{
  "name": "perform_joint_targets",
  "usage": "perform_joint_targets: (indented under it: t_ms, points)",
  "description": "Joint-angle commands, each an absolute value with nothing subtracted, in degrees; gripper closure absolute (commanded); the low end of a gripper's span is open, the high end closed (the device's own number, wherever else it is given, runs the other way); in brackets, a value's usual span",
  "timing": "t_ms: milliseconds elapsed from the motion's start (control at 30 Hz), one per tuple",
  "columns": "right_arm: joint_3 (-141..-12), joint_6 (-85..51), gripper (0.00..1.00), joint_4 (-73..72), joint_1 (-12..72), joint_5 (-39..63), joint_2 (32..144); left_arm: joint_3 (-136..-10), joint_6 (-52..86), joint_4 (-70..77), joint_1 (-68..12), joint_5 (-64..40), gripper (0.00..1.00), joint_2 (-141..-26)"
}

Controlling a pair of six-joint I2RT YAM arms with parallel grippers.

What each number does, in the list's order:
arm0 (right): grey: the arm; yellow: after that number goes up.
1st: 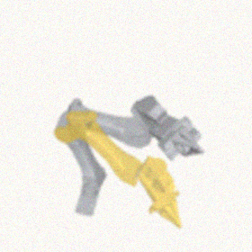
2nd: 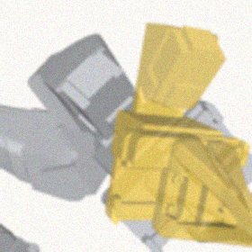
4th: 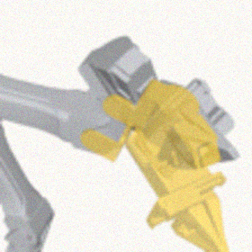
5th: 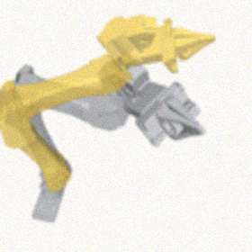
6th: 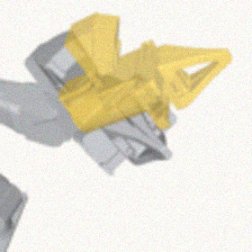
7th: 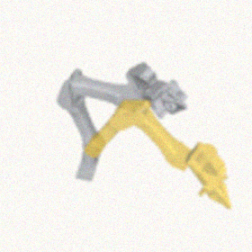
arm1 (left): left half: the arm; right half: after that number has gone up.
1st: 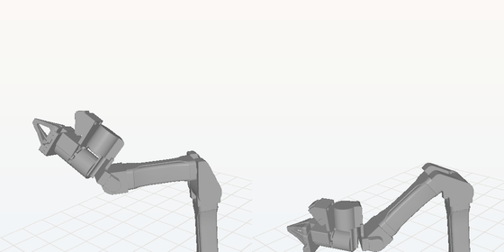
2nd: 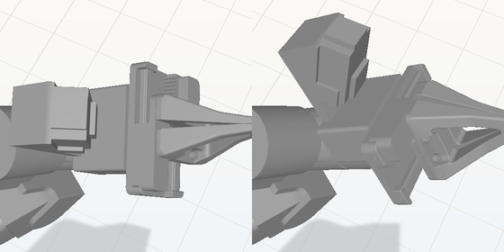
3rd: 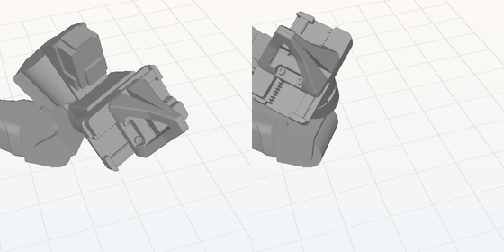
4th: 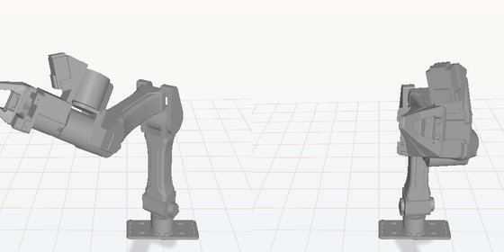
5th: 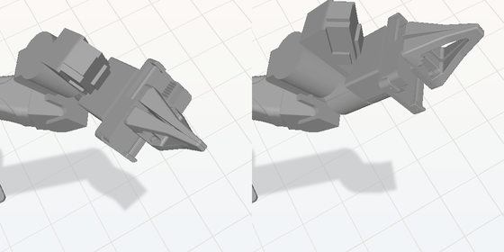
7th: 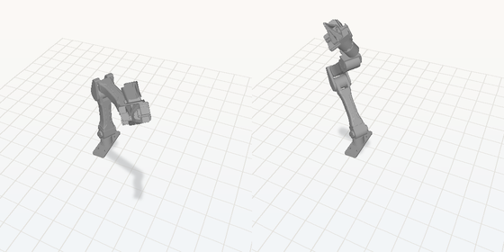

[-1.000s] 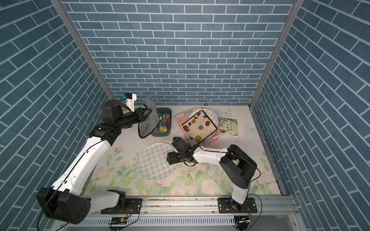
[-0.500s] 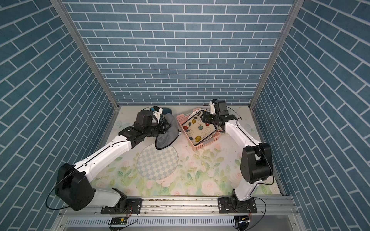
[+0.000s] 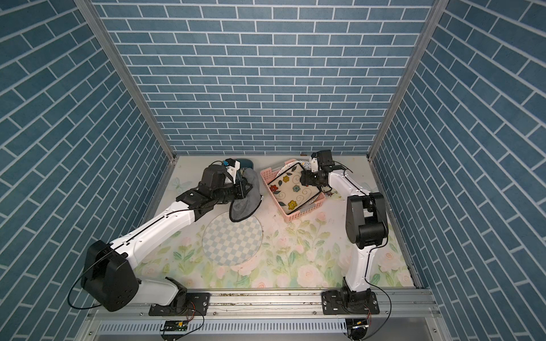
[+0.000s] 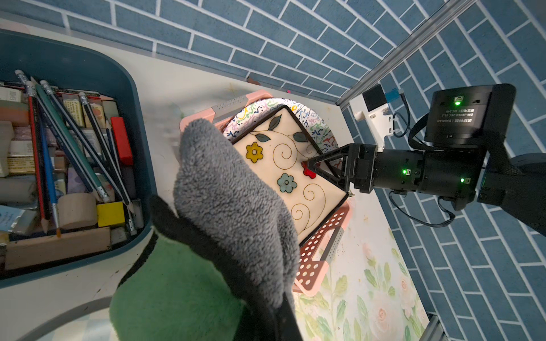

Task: Wipe the wet plate dry
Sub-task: Pick up the plate from the bin.

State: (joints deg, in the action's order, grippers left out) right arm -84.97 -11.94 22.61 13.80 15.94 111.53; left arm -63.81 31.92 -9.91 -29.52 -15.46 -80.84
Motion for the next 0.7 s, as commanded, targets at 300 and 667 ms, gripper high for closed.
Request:
perform_joint_targets:
  t_ms: [300,667]
  points:
    - [-71.85,-13.9,0.67,18.66,13.16,43.67,114.98,-62.37,33.39,-5.98,-29.77,-17.19,1.0,-80.72]
    - [-69.08,-27.9,1.0,-0.85,13.15,40.86,94.86,-64.14,34.44,-5.69,-30.13,-19.41,1.0,-79.17]
